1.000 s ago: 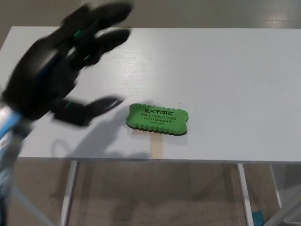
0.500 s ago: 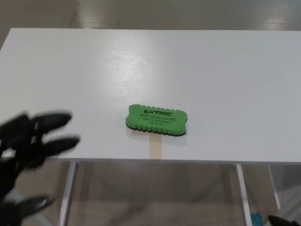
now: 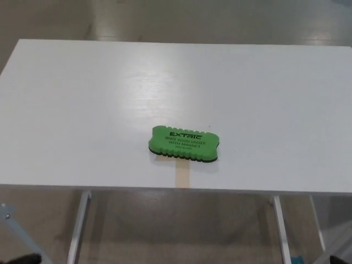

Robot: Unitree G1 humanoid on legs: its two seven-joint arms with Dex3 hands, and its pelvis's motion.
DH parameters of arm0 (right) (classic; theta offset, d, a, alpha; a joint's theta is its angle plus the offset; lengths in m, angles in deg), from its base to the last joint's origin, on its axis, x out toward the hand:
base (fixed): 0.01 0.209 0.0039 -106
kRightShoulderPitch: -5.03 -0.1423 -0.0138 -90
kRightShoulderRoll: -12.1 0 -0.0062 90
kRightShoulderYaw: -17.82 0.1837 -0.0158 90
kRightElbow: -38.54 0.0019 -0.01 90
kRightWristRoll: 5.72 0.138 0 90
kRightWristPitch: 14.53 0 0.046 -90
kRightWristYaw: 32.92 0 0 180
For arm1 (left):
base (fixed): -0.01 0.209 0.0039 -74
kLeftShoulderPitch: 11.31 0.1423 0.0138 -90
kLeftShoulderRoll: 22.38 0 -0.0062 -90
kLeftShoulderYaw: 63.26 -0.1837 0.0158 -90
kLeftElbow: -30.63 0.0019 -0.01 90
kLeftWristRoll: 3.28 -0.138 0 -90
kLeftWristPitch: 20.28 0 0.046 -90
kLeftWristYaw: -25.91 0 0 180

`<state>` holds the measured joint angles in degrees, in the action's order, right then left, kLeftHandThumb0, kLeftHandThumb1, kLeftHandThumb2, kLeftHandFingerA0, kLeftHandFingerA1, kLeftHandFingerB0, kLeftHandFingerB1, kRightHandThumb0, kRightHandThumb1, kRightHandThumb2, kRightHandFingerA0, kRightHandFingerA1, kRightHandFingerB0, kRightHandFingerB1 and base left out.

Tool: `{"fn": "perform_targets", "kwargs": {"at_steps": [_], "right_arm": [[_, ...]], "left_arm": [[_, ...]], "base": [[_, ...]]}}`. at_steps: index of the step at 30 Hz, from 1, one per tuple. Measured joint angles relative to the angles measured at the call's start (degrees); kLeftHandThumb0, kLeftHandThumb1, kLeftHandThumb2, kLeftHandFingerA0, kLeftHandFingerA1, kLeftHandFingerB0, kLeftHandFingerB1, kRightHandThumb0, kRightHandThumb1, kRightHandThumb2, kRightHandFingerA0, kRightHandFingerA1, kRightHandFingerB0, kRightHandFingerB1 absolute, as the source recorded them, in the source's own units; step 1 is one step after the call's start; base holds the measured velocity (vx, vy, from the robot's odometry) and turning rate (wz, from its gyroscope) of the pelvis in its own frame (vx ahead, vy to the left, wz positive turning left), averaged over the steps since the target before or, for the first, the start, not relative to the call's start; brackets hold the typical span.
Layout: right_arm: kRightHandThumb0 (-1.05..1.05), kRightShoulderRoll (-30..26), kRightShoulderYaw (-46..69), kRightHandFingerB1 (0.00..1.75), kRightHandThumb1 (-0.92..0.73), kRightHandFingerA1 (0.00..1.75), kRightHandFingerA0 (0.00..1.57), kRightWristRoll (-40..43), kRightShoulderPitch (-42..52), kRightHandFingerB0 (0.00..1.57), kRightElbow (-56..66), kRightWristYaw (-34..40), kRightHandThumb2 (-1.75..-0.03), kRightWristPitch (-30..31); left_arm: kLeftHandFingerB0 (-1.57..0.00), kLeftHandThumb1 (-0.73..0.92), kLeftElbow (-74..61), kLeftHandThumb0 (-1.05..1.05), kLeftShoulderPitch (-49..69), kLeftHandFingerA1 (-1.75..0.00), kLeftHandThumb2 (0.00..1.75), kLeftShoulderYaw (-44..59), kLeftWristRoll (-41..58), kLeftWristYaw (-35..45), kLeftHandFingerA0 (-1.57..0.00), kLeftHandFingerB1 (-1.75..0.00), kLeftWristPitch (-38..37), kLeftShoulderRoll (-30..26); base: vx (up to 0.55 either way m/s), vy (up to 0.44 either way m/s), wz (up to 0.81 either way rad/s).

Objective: Use the left hand to press on the green eraser and wipe the desk from center to the left and then back to center.

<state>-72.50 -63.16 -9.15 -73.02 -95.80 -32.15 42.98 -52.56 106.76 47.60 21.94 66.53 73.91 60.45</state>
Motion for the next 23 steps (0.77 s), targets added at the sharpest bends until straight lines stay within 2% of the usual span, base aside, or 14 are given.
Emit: {"fn": "perform_targets", "kwargs": {"at_steps": [2, 3, 5, 7, 8, 15, 20, 23], "right_arm": [[-0.42, 0.33, -0.20, 0.29, -0.76, 0.48, 0.54, -0.05, 0.29, 0.26, -1.17, 0.00, -0.63, 0.00], [-0.42, 0.37, -0.26, 0.30, -0.76, 0.49, 0.55, -0.06, 0.30, 0.27, -1.53, 0.00, -0.63, 0.00], [-0.41, 0.44, -0.36, 0.30, -0.74, 0.50, 0.55, -0.07, 0.29, 0.29, -2.27, 0.00, -0.62, 0.00], [-0.41, 0.50, -0.58, 0.30, -0.74, 0.50, 0.55, -0.08, 0.06, 0.29, -3.39, -0.01, -0.62, 0.00], [-0.42, 0.51, -0.67, 0.31, -0.74, 0.52, 0.56, -0.08, -0.08, 0.30, -3.79, 0.00, -0.63, 0.00], [-0.42, 0.25, -2.01, 0.31, -0.76, 0.50, 0.58, -0.69, -1.20, 0.31, -6.29, 0.44, -0.63, 0.00], [-0.44, -0.19, -3.11, 0.32, -0.72, 0.49, 0.58, -1.45, -2.31, 0.31, -8.34, 1.31, -0.64, -0.14], [-0.42, -0.65, -3.85, 0.32, -0.76, 0.49, 0.59, -2.38, -3.12, 0.33, -10.60, 2.07, -0.63, -0.77]], "left_arm": [[-0.32, 0.55, 4.44, -0.42, -1.38, -0.36, 0.57, -0.31, -1.44, -2.61, -0.28, -0.34, -0.84, 2.41], [-0.26, 0.50, 5.71, -0.48, -1.90, -0.43, 0.71, -0.39, -1.86, -3.44, -0.24, -0.40, -1.03, 3.05], [-0.23, 0.52, 7.81, -0.49, -2.93, -0.43, 0.71, -0.59, -2.62, -5.05, -0.22, -0.39, -1.36, 4.17], [-0.23, 0.52, 11.67, -0.49, -5.13, -0.43, 0.71, -1.11, -4.04, -7.64, -0.22, -0.39, -2.05, 5.43], [-0.27, 0.60, 13.13, -0.48, -5.93, -0.36, 0.58, -1.31, -4.52, -8.51, -0.27, -0.31, -2.31, 5.84], [-0.27, 0.61, 23.56, -0.49, -11.58, -0.36, 0.59, -3.84, -9.13, -15.85, -0.28, -0.31, -5.62, 7.45], [-0.26, 0.60, 29.13, -0.47, -14.32, -0.36, 0.59, -6.64, -12.78, -20.29, -0.28, -0.31, -8.62, 7.55], [-0.26, 0.60, 33.35, -0.46, -16.20, -0.36, 0.58, -8.70, -16.06, -23.94, -0.27, -0.31, -10.99, 7.05]], "base": [[0.00, 0.000, 0.00], [0.00, 0.000, 0.00], [0.00, 0.000, 0.00], [0.00, 0.000, 0.00], [0.00, 0.000, 0.00], [0.00, 0.000, 0.00], [0.00, 0.000, 0.00], [0.00, 0.000, 0.00]]}}
